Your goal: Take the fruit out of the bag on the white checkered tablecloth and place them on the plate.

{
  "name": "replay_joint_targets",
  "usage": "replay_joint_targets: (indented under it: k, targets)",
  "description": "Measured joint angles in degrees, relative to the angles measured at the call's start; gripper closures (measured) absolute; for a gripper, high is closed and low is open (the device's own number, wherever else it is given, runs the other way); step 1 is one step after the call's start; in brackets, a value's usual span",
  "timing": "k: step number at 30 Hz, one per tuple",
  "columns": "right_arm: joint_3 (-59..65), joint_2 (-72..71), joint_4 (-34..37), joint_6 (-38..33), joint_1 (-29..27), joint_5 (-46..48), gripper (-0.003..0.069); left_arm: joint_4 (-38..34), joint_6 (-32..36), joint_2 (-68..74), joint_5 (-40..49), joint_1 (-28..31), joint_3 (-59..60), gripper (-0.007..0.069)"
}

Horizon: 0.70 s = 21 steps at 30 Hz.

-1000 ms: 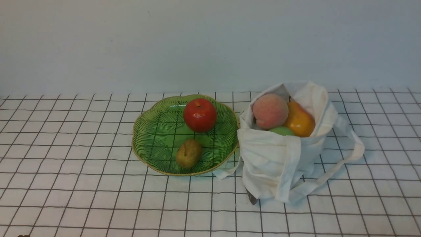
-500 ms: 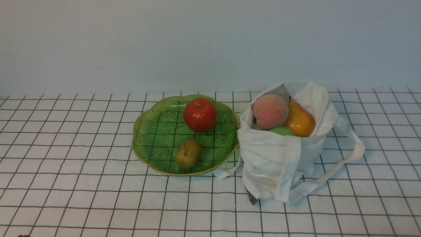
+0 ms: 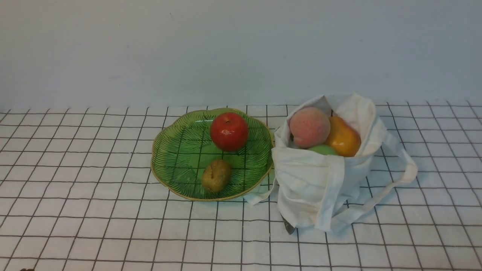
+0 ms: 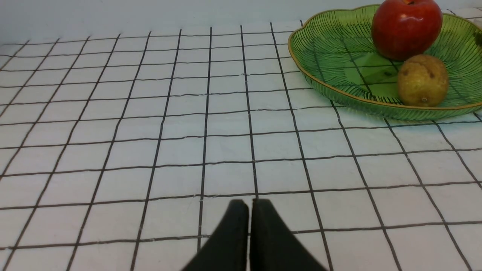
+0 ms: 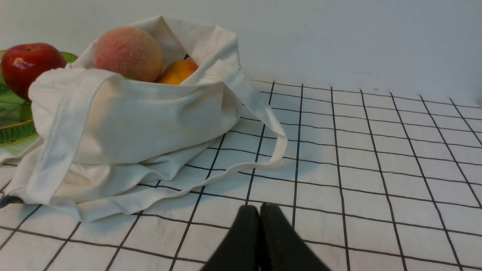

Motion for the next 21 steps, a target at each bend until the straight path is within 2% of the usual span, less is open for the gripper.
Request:
replay_joint_targets:
  k: [21]
  targets:
    - [0.0,0.0,0.0,1.1,0.0,0.0,0.0674,0.0,0.0,0.0,0.0,0.0,0.0,0.0632]
